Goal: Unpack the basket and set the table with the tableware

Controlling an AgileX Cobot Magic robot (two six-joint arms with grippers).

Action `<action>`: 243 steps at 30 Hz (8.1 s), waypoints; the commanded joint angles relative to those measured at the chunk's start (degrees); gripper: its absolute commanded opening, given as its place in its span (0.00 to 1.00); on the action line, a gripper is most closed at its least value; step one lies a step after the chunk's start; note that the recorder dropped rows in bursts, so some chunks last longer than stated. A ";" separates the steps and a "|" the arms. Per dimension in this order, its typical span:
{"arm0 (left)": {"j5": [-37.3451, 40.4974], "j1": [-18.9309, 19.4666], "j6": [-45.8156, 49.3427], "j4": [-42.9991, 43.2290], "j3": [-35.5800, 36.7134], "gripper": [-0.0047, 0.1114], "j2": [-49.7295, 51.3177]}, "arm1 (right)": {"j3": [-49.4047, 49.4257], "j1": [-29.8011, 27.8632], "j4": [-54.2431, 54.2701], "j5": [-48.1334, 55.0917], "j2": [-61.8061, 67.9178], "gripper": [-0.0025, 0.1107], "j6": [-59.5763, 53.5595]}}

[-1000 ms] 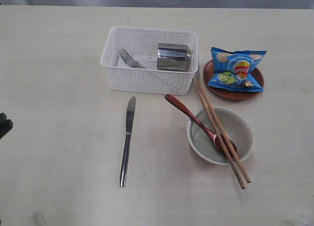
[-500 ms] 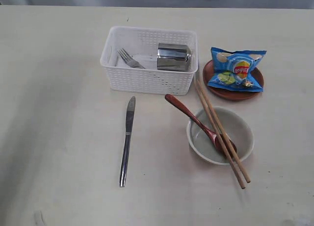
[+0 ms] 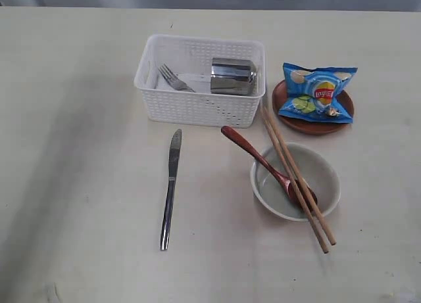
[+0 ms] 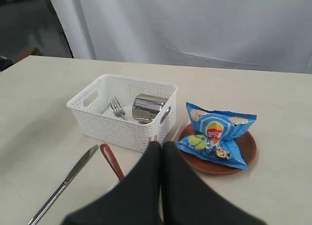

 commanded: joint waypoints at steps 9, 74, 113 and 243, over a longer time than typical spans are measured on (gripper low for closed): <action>46.54 0.02 14.73 5.43 -10.66 0.04 11.75 | 0.19 0.13 -0.02 0.14 0.05 0.02 -0.08; 65.48 -4.75 91.93 -97.65 -47.72 0.04 51.48 | 0.19 0.13 -0.02 0.60 0.05 0.02 0.14; 74.82 3.94 101.25 -106.53 -61.92 0.30 47.31 | 0.19 0.13 -0.02 0.48 0.05 0.02 0.14; 72.80 -36.05 143.13 -72.38 -44.07 0.04 48.36 | 0.19 0.13 0.21 0.62 0.05 0.02 0.14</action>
